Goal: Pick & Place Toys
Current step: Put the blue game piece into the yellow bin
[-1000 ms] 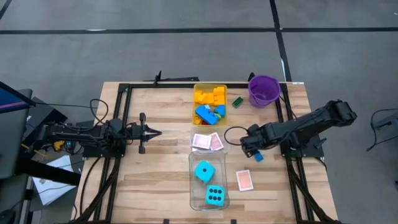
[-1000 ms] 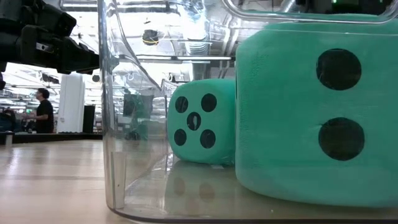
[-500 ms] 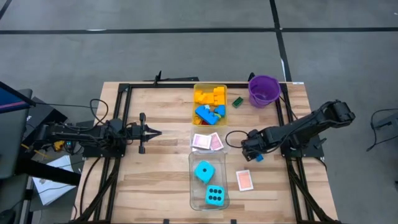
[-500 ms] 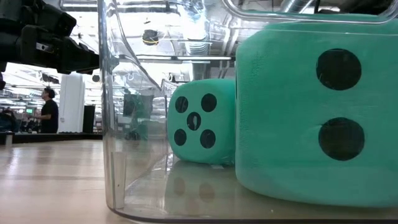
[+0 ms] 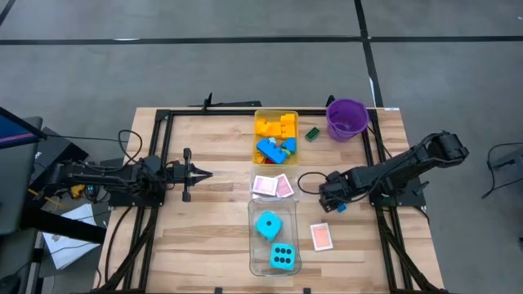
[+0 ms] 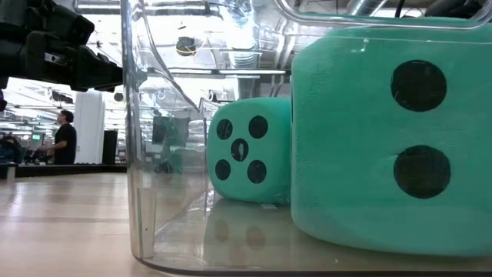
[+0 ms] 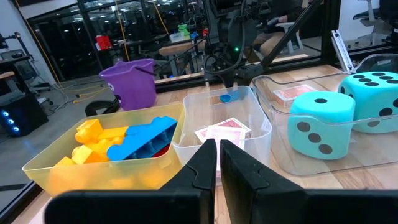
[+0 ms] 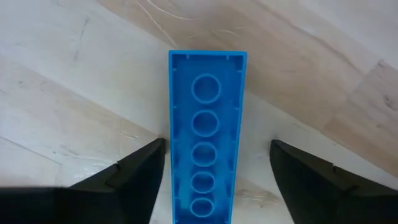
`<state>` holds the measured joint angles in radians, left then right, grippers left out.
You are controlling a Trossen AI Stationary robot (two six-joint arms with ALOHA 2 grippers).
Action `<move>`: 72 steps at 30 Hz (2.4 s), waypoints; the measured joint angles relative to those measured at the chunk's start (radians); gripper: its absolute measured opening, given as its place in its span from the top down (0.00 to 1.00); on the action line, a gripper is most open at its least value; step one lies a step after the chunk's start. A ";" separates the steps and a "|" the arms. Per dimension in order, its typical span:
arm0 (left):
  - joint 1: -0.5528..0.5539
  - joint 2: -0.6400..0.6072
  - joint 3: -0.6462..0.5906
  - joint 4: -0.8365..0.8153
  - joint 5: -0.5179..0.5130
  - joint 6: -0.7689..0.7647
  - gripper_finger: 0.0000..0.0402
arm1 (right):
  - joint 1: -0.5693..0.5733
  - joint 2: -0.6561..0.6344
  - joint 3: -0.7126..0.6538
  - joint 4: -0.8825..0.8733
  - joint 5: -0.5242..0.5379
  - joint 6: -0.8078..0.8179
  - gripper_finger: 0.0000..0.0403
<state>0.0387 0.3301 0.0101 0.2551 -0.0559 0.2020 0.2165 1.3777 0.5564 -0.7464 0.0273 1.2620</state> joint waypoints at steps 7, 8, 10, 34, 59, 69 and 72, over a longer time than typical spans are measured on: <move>0.000 0.000 0.000 0.000 0.000 0.000 0.96 | 0.005 0.000 -0.001 0.000 0.000 -0.005 0.51; 0.000 0.000 0.000 0.000 0.000 0.000 0.96 | 0.007 0.001 -0.001 0.001 0.002 -0.005 0.55; 0.000 0.000 0.000 0.000 0.000 0.000 0.96 | 0.015 0.001 0.000 0.001 0.003 -0.005 0.62; 0.000 0.000 0.000 0.000 0.000 0.000 0.96 | -0.088 -0.153 0.347 -0.071 0.350 -0.315 0.69; 0.000 0.000 0.000 0.000 0.000 0.000 0.96 | -0.544 0.366 0.695 0.414 -0.112 -0.971 0.69; 0.000 0.000 0.000 0.000 0.000 0.000 0.96 | -0.492 0.493 0.833 0.209 -0.106 -1.001 0.69; 0.000 0.000 0.000 0.001 0.000 0.000 0.96 | -0.479 0.491 0.831 0.170 -0.060 -1.000 0.67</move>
<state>0.0384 0.3298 0.0101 0.2562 -0.0555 0.2020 -0.2627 1.8690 1.3876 -0.5762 -0.0327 0.2619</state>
